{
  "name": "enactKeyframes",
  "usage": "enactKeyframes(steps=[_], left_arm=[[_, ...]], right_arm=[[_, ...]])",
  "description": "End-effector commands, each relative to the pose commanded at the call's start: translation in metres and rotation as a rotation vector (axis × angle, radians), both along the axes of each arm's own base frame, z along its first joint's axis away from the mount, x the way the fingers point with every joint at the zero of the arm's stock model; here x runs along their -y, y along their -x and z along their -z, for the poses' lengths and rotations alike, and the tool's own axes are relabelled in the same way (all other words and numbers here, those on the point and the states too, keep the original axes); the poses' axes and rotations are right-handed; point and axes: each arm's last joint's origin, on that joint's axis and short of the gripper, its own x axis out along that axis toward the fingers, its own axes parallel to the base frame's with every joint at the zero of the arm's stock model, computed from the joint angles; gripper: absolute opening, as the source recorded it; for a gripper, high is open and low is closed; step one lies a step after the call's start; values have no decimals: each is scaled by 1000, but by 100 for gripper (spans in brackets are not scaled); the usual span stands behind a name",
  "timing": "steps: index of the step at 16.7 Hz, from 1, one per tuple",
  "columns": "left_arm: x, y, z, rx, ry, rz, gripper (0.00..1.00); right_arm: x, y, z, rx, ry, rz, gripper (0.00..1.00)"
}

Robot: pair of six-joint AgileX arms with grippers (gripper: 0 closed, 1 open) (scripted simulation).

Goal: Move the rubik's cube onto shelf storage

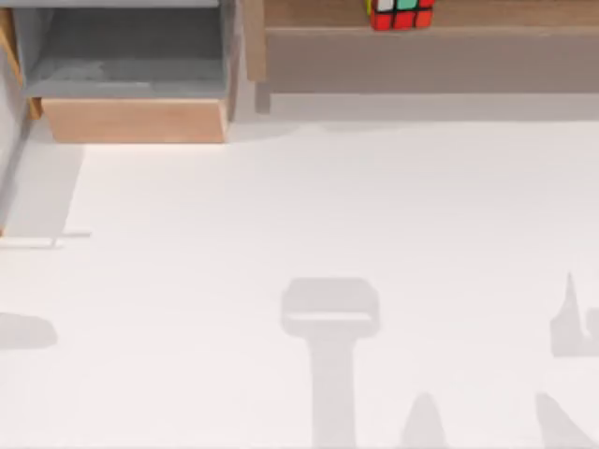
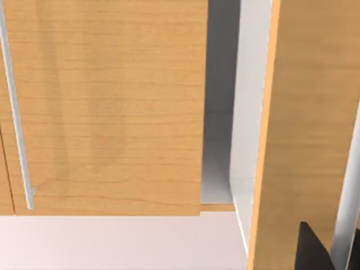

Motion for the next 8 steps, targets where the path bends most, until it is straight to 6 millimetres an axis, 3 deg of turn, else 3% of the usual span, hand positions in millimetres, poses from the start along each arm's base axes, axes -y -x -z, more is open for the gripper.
enactKeyframes(steps=[8], left_arm=[[1, -5, 6, -26, 23, -2, 0]], right_arm=[[0, 0, 0, 0, 0, 0, 100]])
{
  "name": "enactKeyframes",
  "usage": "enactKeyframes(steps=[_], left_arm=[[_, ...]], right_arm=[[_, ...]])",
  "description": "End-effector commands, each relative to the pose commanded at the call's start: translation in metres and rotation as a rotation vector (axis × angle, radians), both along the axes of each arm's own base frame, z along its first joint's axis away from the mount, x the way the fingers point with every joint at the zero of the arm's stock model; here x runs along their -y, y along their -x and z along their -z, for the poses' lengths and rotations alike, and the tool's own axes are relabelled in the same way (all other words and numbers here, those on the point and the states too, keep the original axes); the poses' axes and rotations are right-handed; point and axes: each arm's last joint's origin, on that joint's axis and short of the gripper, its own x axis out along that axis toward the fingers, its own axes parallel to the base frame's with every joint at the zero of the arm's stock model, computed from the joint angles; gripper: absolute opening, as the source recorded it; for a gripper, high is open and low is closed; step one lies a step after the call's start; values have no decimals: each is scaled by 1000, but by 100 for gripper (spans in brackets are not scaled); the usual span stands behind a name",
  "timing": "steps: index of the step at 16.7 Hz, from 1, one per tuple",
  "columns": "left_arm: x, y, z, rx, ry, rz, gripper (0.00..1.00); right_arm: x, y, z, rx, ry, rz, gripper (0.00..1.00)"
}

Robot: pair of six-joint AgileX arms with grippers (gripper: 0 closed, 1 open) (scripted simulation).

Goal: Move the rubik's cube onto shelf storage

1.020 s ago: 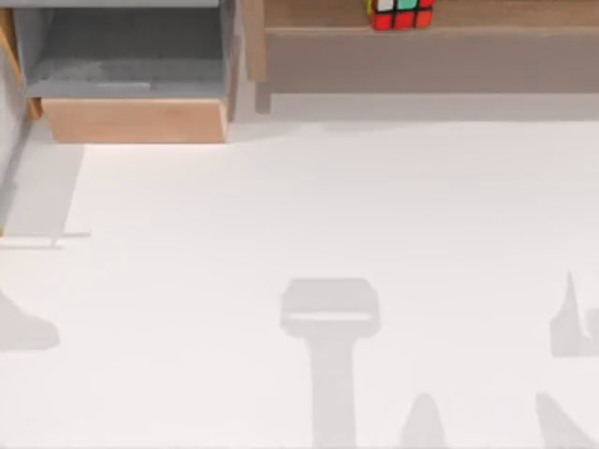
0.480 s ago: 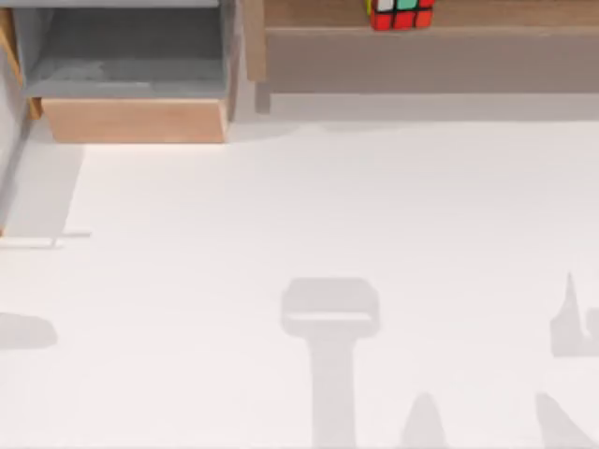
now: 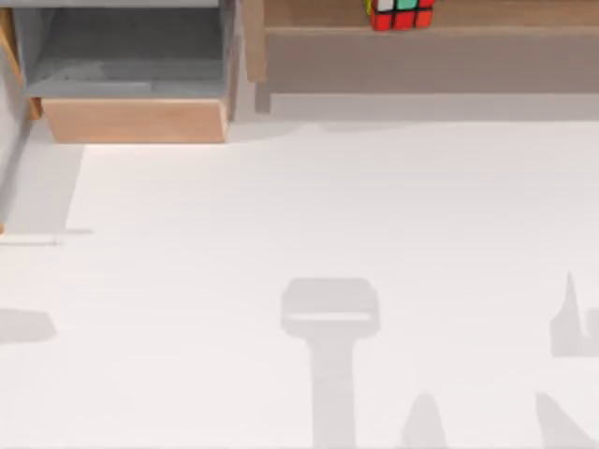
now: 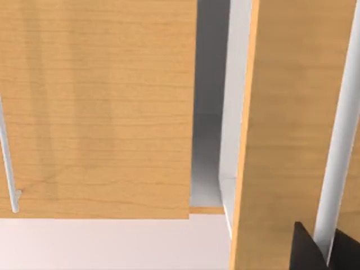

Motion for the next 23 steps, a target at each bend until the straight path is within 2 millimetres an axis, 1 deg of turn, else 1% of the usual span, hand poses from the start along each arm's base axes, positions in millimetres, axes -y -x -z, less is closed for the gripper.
enactKeyframes(steps=[2, 4, 6, 7, 11, 13, 15, 20, 22, 23], left_arm=[[-1, -16, 0, 0, -1, 0, 0], [-4, -36, -5, 24, -17, -1, 0], [-2, -53, -5, 19, -14, 0, 0], [0, -57, -3, 12, -8, 0, 0], [-1, -55, -1, 3, -1, -4, 0], [1, -59, 1, -3, 4, 4, 0], [0, -70, 1, -4, 5, 6, 0], [-2, -108, -1, 5, -3, -9, 0], [0, -118, -1, 3, -1, -5, 0], [0, -119, -1, 3, -1, -4, 0]], right_arm=[[0, 0, 0, 0, 0, 0, 100], [0, 0, 0, 0, 0, 0, 100], [0, 0, 0, 0, 0, 0, 100], [0, 0, 0, 0, 0, 0, 100], [0, 0, 0, 0, 0, 0, 100], [0, 0, 0, 0, 0, 0, 100], [0, 0, 0, 0, 0, 0, 100], [0, 0, 0, 0, 0, 0, 100], [0, 0, 0, 0, 0, 0, 100], [0, 0, 0, 0, 0, 0, 100]])
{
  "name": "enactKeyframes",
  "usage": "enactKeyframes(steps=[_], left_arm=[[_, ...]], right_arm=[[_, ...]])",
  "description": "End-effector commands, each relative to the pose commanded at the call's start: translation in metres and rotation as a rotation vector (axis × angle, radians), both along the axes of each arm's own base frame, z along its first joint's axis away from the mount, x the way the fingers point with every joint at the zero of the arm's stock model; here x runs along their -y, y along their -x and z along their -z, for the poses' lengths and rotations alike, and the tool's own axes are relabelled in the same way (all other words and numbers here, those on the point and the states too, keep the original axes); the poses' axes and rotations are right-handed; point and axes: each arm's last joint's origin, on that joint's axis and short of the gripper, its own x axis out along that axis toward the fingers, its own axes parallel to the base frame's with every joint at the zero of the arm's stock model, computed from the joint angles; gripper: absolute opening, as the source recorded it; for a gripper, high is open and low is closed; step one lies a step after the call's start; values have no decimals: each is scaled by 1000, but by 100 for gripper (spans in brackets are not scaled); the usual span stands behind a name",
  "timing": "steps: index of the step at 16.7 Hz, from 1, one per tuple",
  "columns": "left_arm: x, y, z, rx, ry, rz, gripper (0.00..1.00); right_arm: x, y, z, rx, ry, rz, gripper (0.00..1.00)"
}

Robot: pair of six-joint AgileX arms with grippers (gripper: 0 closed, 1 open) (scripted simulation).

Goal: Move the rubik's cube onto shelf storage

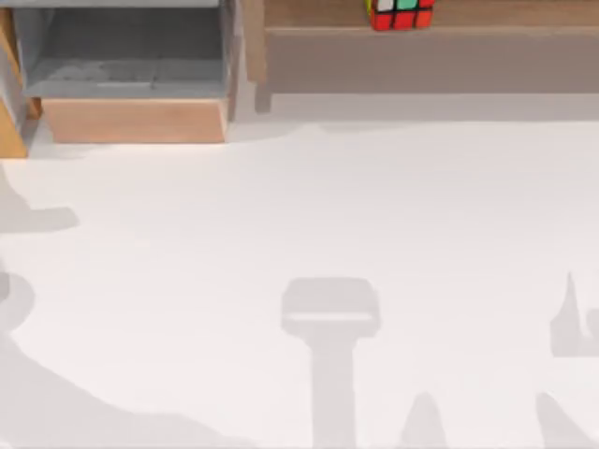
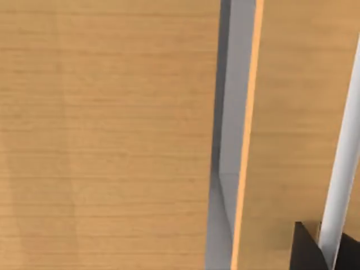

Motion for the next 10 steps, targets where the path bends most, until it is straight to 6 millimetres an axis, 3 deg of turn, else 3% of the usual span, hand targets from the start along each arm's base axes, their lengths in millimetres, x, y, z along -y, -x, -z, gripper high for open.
enactKeyframes(steps=[5, 10], left_arm=[[-1, -1, 1, -7, 5, 2, 0], [-3, -34, 0, -2, 0, -5, 0]], right_arm=[[0, 0, 0, 0, 0, 0, 100], [0, 0, 0, 0, 0, 0, 100]])
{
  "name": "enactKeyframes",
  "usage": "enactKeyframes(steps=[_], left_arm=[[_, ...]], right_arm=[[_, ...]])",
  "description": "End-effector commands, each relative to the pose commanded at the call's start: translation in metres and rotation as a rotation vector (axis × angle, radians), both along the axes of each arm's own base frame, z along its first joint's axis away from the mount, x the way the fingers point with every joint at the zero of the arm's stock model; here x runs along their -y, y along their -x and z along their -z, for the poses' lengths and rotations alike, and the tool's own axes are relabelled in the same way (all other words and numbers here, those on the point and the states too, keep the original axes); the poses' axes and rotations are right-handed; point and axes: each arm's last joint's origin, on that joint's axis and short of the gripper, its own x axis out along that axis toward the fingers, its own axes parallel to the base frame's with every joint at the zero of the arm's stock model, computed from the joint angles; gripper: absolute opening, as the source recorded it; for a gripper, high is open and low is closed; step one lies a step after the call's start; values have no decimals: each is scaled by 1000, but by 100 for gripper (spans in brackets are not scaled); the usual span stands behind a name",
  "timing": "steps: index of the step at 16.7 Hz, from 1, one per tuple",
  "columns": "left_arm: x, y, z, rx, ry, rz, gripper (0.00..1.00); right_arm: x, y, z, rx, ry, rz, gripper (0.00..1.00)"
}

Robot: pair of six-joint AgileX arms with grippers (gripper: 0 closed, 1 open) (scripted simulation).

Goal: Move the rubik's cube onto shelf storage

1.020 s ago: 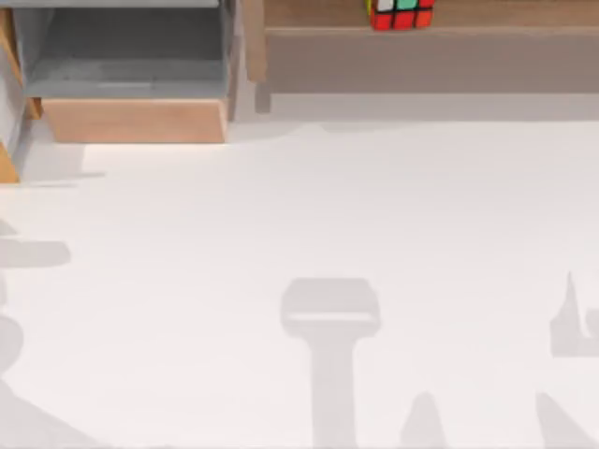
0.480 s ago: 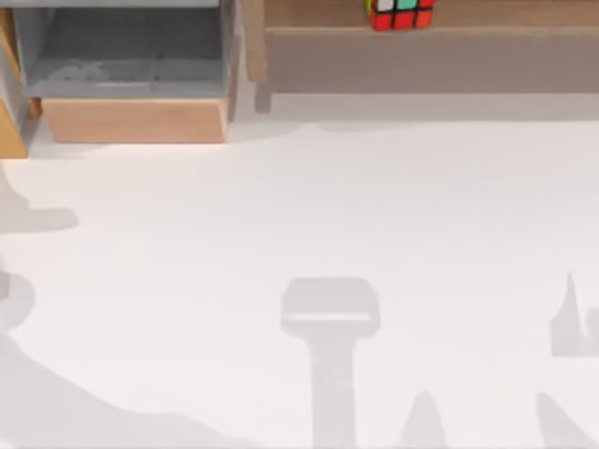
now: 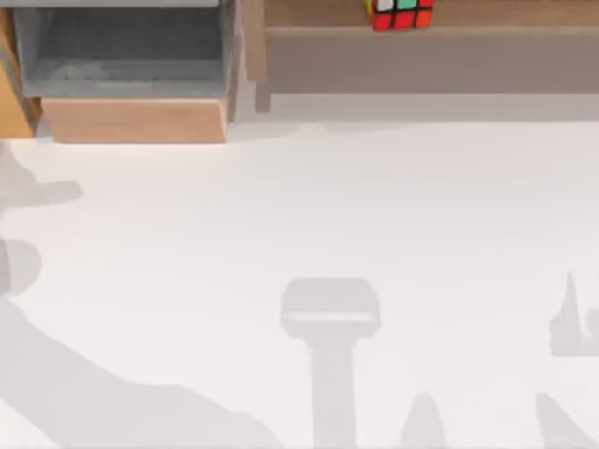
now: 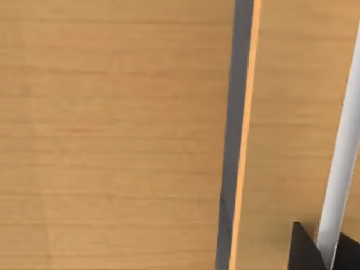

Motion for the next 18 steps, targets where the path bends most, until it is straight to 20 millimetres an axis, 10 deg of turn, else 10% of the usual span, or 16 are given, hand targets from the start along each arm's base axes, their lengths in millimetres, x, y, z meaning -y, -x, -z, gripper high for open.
enactKeyframes(steps=[9, 18], left_arm=[[2, -28, 0, 0, 1, 1, 0], [2, -28, 0, 0, 1, 1, 68]], right_arm=[[0, 0, 0, 0, 0, 0, 100], [0, 0, 0, 0, 0, 0, 100]])
